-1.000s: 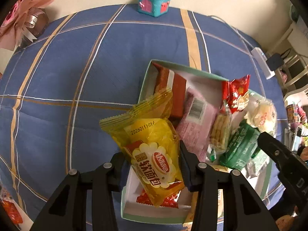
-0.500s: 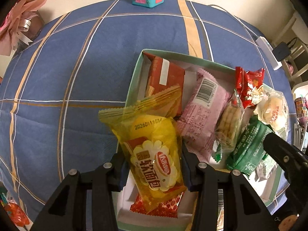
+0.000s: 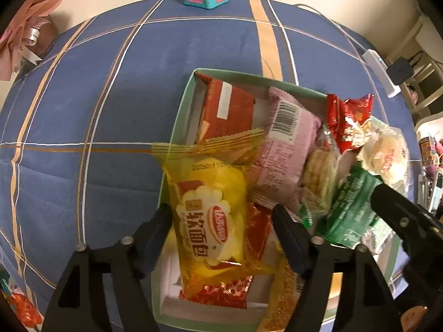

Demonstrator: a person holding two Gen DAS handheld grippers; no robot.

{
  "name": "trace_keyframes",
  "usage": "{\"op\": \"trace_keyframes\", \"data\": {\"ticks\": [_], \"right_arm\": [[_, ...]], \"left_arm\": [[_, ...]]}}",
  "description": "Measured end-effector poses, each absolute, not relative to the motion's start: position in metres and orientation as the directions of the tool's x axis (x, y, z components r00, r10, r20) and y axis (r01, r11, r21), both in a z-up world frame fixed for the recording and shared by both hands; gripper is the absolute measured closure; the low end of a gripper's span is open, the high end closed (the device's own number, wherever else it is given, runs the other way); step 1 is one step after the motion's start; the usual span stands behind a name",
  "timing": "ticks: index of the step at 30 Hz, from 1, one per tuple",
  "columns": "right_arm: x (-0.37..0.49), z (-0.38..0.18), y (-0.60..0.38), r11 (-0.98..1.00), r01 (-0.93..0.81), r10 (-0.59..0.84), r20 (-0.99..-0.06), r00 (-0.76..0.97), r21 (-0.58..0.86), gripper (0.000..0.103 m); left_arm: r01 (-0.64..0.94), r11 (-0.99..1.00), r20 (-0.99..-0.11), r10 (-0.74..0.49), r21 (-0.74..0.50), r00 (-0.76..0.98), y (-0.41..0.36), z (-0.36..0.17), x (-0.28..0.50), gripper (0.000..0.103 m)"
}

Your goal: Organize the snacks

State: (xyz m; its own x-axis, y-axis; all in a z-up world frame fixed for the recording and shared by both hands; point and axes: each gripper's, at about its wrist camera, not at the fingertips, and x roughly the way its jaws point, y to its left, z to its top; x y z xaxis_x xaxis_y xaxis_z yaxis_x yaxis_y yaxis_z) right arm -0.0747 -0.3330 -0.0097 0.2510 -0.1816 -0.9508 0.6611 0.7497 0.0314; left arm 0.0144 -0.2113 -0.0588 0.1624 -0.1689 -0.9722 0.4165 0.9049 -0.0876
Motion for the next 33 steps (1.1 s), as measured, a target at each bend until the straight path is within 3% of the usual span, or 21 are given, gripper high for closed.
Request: {"op": "trace_keyframes", "data": {"ticks": [4, 10, 13, 16, 27, 33], "right_arm": [[-0.076, -0.007, -0.335, 0.749, 0.662, -0.188, -0.949, 0.254, 0.029, 0.015], [-0.078, -0.004, -0.337, 0.745, 0.666, -0.199, -0.946, 0.255, 0.023, 0.014], [-0.078, -0.004, -0.337, 0.745, 0.666, -0.199, -0.945, 0.258, 0.024, 0.014], [-0.078, -0.004, -0.336, 0.747, 0.665, -0.206, -0.946, 0.251, 0.014, 0.014], [-0.074, -0.003, -0.328, 0.761, 0.649, -0.215, -0.945, 0.245, -0.005, 0.014], [-0.076, 0.001, -0.322, 0.761, 0.649, -0.228, -0.942, 0.246, -0.014, 0.014]], "left_arm": [[0.412, 0.906, -0.964, -0.187, -0.096, 0.188, -0.214, -0.044, 0.01, 0.016], [0.377, 0.925, -0.953, -0.156, -0.049, 0.259, -0.203, -0.018, 0.009, 0.014], [0.352, 0.936, -0.949, -0.132, -0.024, 0.286, -0.194, -0.012, 0.012, 0.006], [0.329, 0.944, -0.947, -0.135, -0.033, 0.292, -0.179, -0.011, 0.015, 0.006], [0.265, 0.957, -0.916, 0.005, 0.121, 0.401, -0.157, -0.005, 0.036, 0.004], [0.26, 0.959, -0.904, -0.01, 0.113, 0.426, -0.151, 0.003, 0.037, 0.004]]}}
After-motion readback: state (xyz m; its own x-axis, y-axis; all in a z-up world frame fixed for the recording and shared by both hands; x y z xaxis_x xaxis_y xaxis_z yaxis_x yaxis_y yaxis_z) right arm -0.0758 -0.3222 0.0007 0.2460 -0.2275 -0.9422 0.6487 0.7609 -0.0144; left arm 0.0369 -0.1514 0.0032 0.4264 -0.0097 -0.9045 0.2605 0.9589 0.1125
